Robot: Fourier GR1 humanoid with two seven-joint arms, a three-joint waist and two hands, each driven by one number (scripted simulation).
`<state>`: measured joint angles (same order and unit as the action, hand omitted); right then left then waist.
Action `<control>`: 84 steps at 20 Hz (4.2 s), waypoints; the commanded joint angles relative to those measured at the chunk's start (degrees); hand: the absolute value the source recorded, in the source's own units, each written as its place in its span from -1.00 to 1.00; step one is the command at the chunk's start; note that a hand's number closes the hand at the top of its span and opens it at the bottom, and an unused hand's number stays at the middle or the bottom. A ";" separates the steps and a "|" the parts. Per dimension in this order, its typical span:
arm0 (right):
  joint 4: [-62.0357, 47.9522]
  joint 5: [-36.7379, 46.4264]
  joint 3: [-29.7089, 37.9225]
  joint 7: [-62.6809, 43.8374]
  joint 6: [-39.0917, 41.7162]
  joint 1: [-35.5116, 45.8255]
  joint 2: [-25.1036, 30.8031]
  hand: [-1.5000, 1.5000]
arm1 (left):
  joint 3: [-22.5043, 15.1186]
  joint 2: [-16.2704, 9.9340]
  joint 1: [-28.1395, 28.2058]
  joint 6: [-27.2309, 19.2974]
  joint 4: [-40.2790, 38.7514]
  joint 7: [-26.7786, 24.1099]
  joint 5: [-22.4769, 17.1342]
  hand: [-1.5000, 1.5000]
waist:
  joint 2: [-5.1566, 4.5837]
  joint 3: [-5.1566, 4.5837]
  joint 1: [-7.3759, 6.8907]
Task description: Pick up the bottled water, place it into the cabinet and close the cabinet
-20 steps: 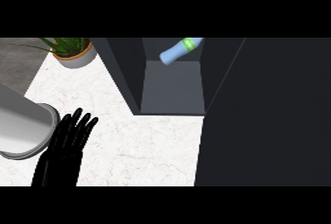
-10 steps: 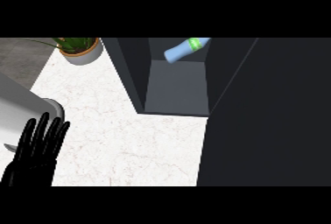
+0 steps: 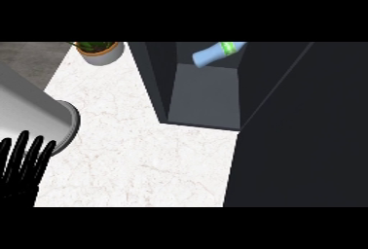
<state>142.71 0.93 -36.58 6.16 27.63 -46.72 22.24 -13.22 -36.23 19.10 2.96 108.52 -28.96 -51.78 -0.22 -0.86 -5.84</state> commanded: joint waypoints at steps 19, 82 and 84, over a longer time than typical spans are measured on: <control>2.36 1.76 -4.38 -11.00 6.65 20.58 4.29 1.00 | 4.47 -6.17 0.22 8.73 0.34 1.48 -3.32 -1.00 | -1.57 -0.79 -8.30; -37.02 -4.19 16.98 -34.68 -11.34 67.88 -20.48 1.00 | 8.83 -8.25 -2.05 14.89 -5.93 2.18 -6.81 -1.00 | -2.50 0.21 -8.36; -40.71 -3.11 18.99 -35.54 -15.67 72.40 -21.96 1.00 | 9.31 -8.16 -2.25 15.03 -6.73 1.99 -7.10 -1.00 | -2.40 0.24 -7.59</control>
<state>108.55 -4.63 -20.85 -27.19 18.66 18.05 4.45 -4.44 -44.58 17.01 17.99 102.68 -26.71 -58.72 -2.89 -0.72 -14.37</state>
